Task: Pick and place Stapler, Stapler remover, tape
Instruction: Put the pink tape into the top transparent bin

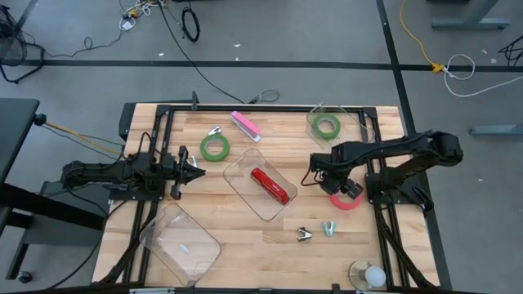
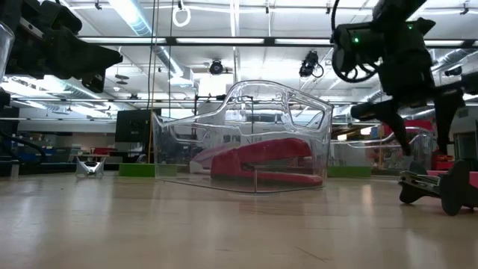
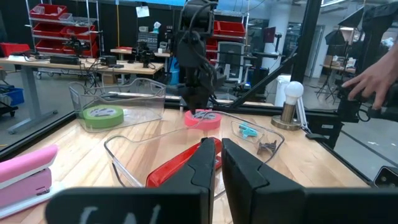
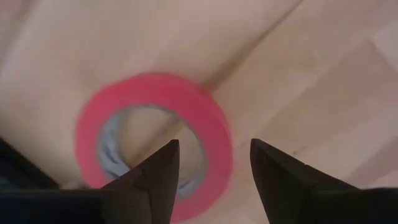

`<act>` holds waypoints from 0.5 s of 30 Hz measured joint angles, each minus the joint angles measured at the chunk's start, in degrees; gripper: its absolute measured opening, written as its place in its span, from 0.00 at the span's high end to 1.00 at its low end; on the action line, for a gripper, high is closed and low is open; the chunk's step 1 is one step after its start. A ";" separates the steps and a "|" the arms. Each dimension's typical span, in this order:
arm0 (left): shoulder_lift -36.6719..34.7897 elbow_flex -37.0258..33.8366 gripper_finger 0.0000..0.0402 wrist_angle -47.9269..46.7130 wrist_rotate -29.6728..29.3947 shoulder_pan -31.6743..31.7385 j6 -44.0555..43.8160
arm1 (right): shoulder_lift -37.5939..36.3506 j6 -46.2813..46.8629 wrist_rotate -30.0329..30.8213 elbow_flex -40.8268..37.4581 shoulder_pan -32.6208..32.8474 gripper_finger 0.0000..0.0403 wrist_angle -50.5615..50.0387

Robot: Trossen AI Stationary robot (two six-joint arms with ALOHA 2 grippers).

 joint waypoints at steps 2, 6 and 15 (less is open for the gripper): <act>0.00 -0.02 0.93 0.00 0.00 0.00 0.02 | 0.00 -1.50 3.28 -1.22 0.32 0.51 0.99; 0.00 0.00 0.93 0.00 0.00 0.00 0.02 | 0.00 -4.54 8.47 -3.59 0.49 0.51 2.57; 0.00 0.00 0.93 0.00 0.00 0.00 0.02 | -0.02 -5.32 9.12 -7.35 2.96 0.51 5.45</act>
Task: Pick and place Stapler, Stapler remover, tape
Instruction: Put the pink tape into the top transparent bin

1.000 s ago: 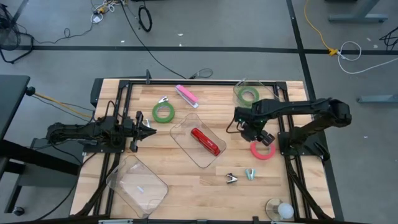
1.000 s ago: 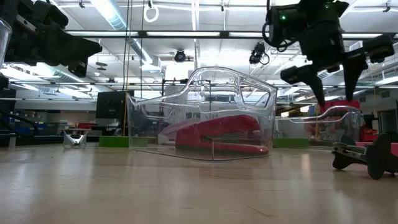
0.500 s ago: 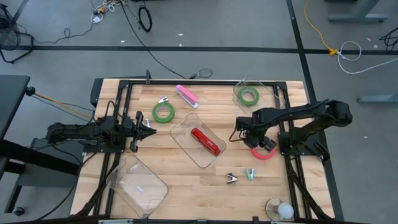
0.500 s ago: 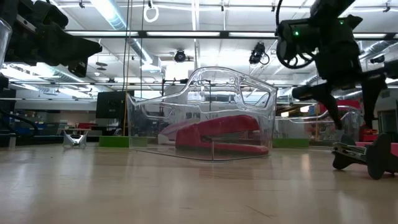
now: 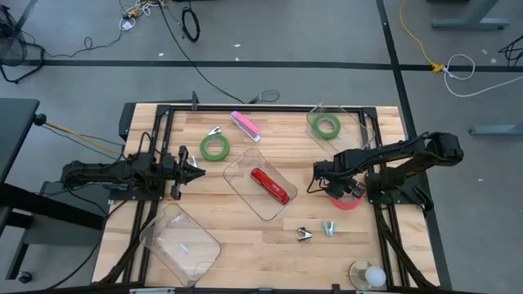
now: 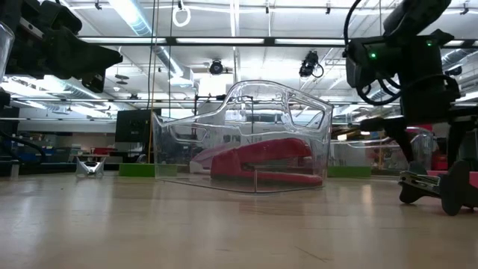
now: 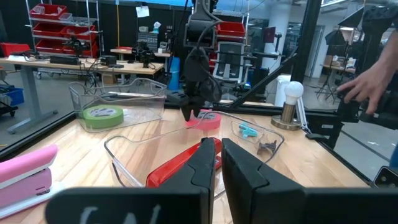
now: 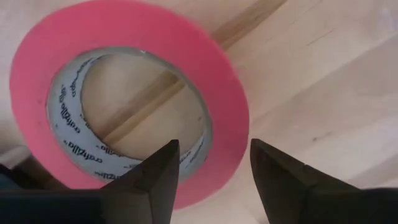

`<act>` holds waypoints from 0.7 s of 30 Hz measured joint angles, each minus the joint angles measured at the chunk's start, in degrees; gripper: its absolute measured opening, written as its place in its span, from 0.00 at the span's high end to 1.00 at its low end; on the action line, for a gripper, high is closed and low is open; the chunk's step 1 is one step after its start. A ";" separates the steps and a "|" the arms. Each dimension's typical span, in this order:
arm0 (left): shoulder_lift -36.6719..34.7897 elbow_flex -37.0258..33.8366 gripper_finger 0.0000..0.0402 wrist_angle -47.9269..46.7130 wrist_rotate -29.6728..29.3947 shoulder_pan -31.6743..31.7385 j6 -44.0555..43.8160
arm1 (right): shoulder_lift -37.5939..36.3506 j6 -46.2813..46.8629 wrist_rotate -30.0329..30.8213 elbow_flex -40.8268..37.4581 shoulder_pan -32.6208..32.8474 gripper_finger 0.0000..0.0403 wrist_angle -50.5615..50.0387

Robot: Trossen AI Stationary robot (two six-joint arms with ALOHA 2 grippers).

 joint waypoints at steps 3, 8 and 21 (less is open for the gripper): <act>0.00 -0.02 0.93 0.00 0.00 0.00 -0.02 | 0.00 0.51 0.00 -0.25 0.65 0.51 1.44; 0.00 -0.01 0.93 0.00 0.00 0.00 0.00 | 0.00 2.94 0.00 -1.46 1.31 0.51 5.32; 0.00 0.00 0.93 0.00 0.00 0.00 -0.02 | 0.00 3.04 0.00 -3.10 1.94 0.55 6.55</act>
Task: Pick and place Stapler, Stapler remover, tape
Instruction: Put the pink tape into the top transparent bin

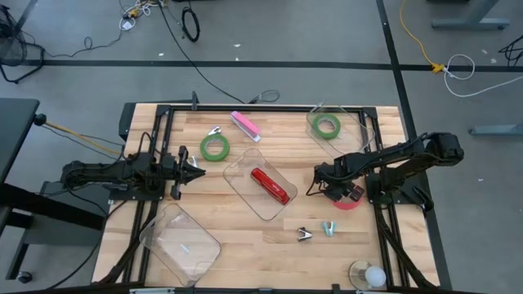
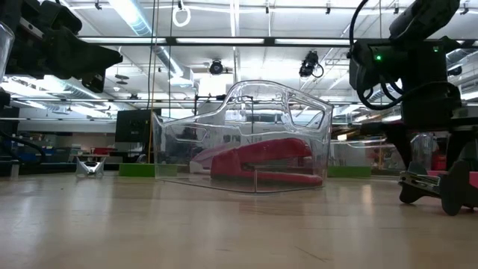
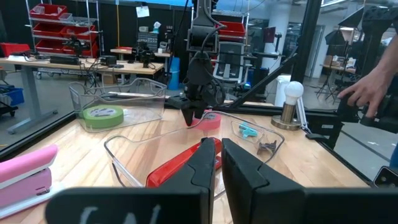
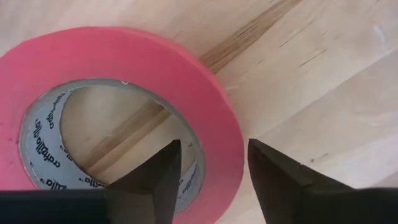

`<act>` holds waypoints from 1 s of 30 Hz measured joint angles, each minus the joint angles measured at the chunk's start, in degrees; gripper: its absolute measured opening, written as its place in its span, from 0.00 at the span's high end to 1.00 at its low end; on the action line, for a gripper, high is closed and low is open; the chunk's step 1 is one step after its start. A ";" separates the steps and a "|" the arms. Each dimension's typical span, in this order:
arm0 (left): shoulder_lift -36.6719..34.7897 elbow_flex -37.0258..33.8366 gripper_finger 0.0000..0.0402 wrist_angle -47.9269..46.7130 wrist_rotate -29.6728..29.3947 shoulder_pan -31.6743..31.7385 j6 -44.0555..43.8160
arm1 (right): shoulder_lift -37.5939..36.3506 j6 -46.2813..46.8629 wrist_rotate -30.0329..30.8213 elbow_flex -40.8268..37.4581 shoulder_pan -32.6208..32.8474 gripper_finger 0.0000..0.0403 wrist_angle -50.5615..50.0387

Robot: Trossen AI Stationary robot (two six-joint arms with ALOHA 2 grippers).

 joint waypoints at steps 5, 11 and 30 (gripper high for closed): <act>0.00 0.00 0.93 0.00 0.00 0.00 0.00 | 0.00 -0.01 0.00 0.00 0.00 0.64 0.02; 0.00 -0.02 0.93 0.00 0.00 0.00 0.02 | 0.00 -0.02 0.02 0.00 0.00 0.74 0.28; 0.00 -0.02 0.93 -0.01 0.00 0.00 0.00 | 0.00 0.09 -0.63 4.01 -0.06 0.78 0.16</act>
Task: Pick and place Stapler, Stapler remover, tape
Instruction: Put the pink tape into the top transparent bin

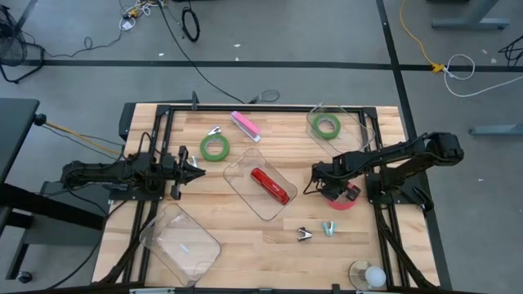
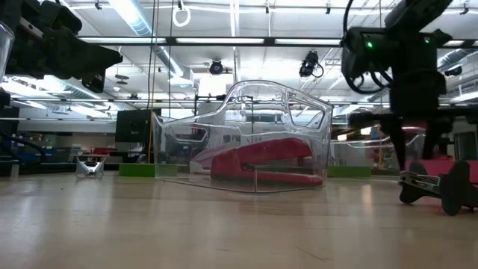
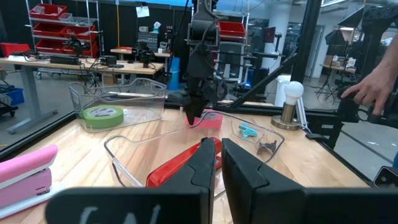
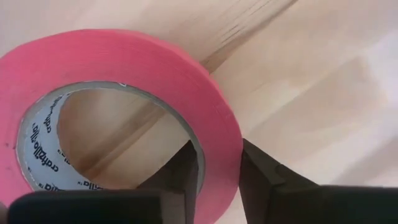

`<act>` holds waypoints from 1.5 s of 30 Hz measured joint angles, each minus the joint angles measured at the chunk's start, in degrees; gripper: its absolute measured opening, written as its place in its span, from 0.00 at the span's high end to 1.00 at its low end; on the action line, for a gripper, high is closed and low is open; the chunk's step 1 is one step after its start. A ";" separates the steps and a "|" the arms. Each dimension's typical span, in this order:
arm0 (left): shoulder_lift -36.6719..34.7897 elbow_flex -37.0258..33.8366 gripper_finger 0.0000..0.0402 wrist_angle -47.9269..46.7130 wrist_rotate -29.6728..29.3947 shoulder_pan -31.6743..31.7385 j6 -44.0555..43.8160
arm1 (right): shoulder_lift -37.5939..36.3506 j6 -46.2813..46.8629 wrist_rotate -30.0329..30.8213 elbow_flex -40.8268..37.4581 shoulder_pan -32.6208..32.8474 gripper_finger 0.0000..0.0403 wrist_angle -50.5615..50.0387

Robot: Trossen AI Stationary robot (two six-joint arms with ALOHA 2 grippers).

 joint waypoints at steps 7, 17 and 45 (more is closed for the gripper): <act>0.00 0.02 0.93 0.01 0.00 0.00 0.00 | -1.07 3.47 0.09 8.61 -0.02 0.79 -0.40; 0.00 0.01 0.93 0.02 0.00 0.00 0.02 | -3.70 5.96 0.19 19.61 -2.18 0.78 -0.84; 0.00 0.00 0.93 0.00 0.00 0.00 0.01 | -6.69 13.89 10.35 23.03 -25.67 0.78 -4.25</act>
